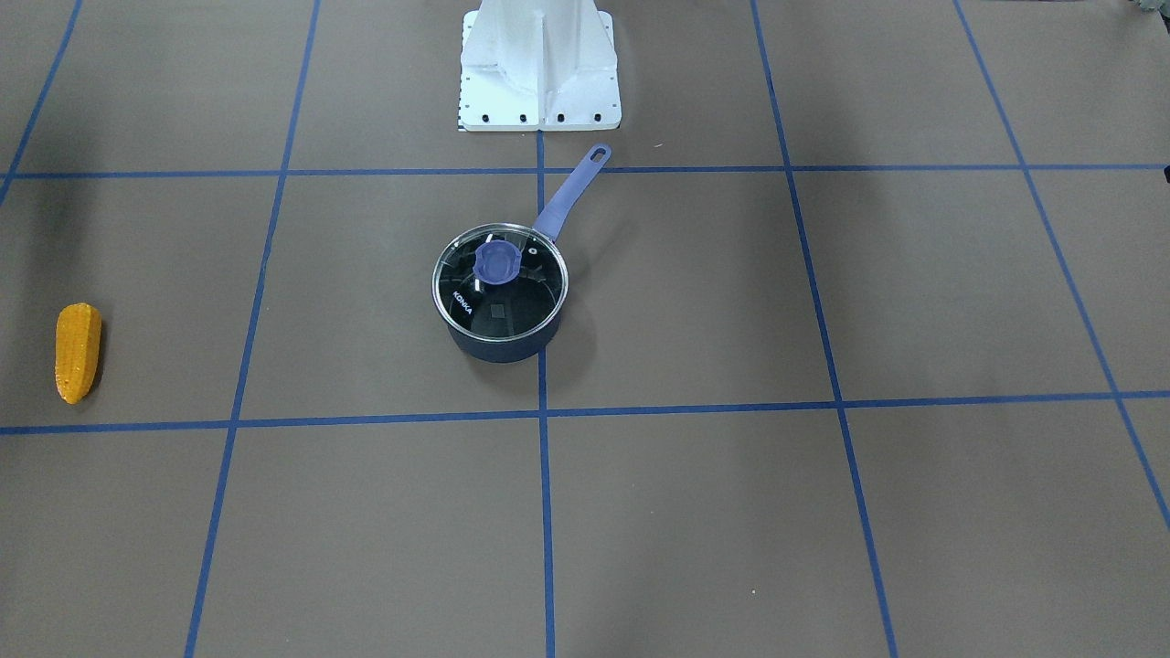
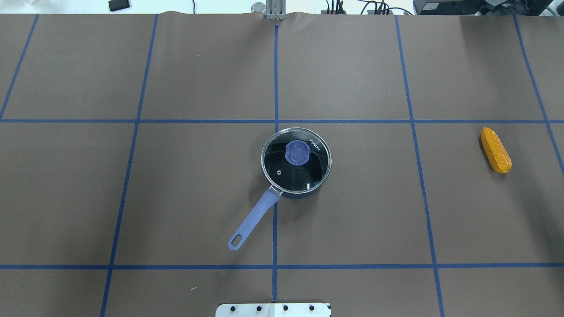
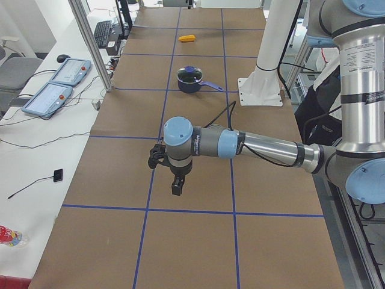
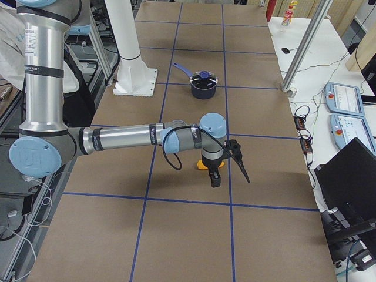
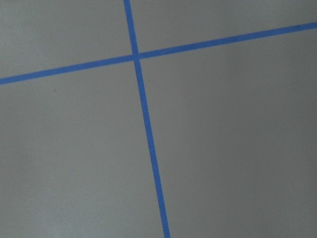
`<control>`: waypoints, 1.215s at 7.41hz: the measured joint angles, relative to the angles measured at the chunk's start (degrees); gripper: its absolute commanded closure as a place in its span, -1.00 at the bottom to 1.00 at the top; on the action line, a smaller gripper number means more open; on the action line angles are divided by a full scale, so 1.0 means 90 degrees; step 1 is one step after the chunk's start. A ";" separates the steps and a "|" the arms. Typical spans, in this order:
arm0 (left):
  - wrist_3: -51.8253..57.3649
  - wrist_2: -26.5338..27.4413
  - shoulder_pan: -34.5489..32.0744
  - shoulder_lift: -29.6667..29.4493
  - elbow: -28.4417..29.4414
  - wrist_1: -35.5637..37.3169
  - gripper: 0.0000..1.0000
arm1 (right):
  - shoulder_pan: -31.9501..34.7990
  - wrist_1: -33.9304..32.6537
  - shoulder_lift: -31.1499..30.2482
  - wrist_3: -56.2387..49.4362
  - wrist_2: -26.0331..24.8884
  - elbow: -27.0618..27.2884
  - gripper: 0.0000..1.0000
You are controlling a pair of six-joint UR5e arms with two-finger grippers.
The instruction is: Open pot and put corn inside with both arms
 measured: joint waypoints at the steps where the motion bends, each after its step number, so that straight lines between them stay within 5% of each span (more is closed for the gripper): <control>1: -0.0004 0.0008 -0.0003 -0.0149 0.0056 -0.0208 -0.96 | -0.0006 0.0331 0.0042 0.0010 -0.0007 -0.0031 -1.00; 5: -0.0202 -0.0021 -0.0001 -0.0610 0.0285 -0.0826 -0.96 | -0.0009 0.1212 0.0066 0.0067 0.0023 -0.0162 -1.00; 9: -0.2992 0.0320 0.1150 -0.1447 0.0152 -0.1362 -0.97 | -0.0239 0.1368 0.0118 0.0925 0.0034 -0.0174 -1.00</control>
